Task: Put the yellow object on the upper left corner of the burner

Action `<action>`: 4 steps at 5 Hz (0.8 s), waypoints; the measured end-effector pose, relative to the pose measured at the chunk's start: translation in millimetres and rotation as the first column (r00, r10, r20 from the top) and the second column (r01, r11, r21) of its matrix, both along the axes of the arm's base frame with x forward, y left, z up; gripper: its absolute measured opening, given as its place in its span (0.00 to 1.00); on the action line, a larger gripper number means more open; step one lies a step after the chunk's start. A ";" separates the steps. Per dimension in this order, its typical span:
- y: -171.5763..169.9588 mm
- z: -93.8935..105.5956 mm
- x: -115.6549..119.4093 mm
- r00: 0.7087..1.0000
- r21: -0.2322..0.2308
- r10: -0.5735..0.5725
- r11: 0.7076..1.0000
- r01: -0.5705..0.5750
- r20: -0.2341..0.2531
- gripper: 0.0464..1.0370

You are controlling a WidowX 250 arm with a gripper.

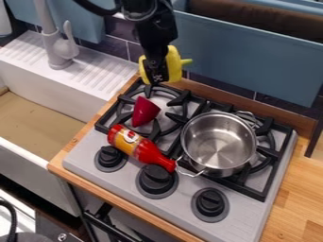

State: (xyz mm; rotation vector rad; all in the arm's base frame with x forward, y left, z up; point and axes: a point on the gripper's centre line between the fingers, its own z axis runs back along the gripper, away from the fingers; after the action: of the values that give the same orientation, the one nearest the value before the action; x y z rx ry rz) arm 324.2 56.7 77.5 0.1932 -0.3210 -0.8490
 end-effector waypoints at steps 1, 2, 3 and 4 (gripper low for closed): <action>14.0 -8.7 14.9 0.999 0.020 0.035 0.999 -0.035 0.005 0.74; 25.0 -21.7 23.2 0.999 0.052 0.049 0.997 -0.048 -0.012 0.74; 32.2 -39.0 22.9 0.998 0.080 0.054 0.995 -0.051 -0.043 0.74; 40.7 -40.8 23.8 0.997 0.090 0.051 0.995 -0.047 -0.050 0.74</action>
State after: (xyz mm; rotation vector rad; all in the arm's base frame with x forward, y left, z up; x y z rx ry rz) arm 348.0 97.4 36.7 0.2601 -0.2291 -0.8189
